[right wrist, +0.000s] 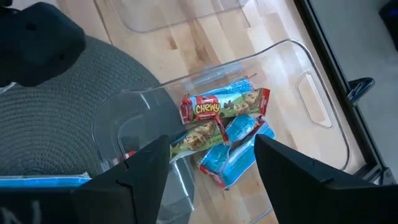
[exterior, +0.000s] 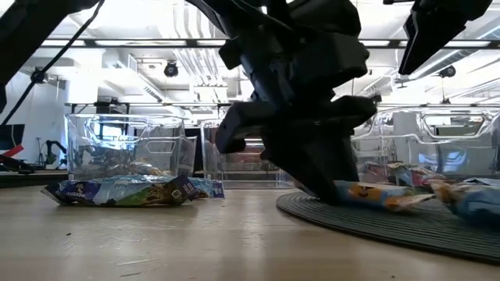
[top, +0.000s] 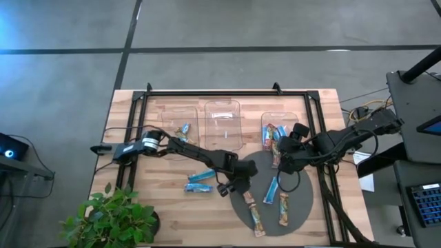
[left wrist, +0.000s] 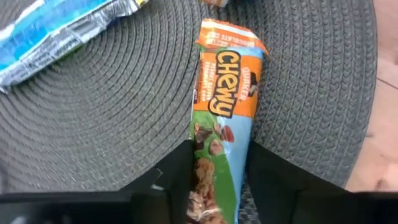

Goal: Pick and place Granola Bars by type
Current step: Put the yellow granola bar into the left transparent bin

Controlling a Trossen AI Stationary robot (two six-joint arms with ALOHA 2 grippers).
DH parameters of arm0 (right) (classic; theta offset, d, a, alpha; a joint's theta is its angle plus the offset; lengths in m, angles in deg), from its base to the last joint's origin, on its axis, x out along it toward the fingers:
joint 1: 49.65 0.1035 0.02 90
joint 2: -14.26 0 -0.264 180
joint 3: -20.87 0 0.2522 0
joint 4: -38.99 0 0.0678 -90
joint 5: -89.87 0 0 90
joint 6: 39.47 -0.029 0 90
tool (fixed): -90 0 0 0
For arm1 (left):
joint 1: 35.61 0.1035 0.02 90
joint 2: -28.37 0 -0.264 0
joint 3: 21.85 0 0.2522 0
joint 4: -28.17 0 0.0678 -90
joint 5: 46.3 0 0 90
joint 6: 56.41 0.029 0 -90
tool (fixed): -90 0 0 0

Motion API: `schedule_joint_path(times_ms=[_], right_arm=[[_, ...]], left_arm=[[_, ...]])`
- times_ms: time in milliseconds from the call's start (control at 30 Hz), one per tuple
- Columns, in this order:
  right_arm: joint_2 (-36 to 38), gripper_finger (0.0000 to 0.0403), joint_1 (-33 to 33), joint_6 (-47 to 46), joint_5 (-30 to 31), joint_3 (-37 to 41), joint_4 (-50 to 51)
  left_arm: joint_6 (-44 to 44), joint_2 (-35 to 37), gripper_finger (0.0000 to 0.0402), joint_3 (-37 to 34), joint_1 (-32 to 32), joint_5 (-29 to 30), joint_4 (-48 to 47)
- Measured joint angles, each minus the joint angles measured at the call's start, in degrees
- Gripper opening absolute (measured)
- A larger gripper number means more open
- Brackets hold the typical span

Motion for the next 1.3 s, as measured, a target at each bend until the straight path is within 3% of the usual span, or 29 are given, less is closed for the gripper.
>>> schedule_joint_path(times_ms=[200,467,567,667,833,967,1133,1300], right_arm=[[0.0,0.0226,0.0,0.2,0.4,0.3,-0.6],[0.1,0.0226,0.0,-0.3,0.6,2.0,-0.8],[0.3,0.0226,0.0,-2.0,0.9,2.6,-0.9],[0.6,0.0226,0.0,-4.4,3.0,2.8,-0.9],[1.7,0.0226,-0.3,-9.8,6.0,3.3,-0.4],[2.4,0.0226,-0.7,-14.4,4.8,4.2,-0.4],[2.4,0.0226,-0.6,-17.8,1.0,4.6,-0.6],[2.3,0.0226,-0.6,-19.3,-3.4,4.6,-1.5]], left_arm=[[-10.6,0.4,0.0071,0.7,0.2,0.1,-1.8],[-33.9,6.9,0.0063,3.2,0.6,2.9,-3.5],[-47.4,11.4,0.0062,2.0,0.7,7.8,-3.1],[-61.2,16.4,0.0061,-0.9,0.5,17.4,-3.2],[-85.5,28.4,0.0061,-11.6,-1.0,40.1,-3.2],[-105.8,39.7,0.0061,-26.6,-2.7,51.5,-3.5],[-121.4,53.7,0.0061,-43.6,-3.0,59.0,-3.5],[-128.7,61.8,0.0061,-53.4,0.2,60.0,-5.2]])
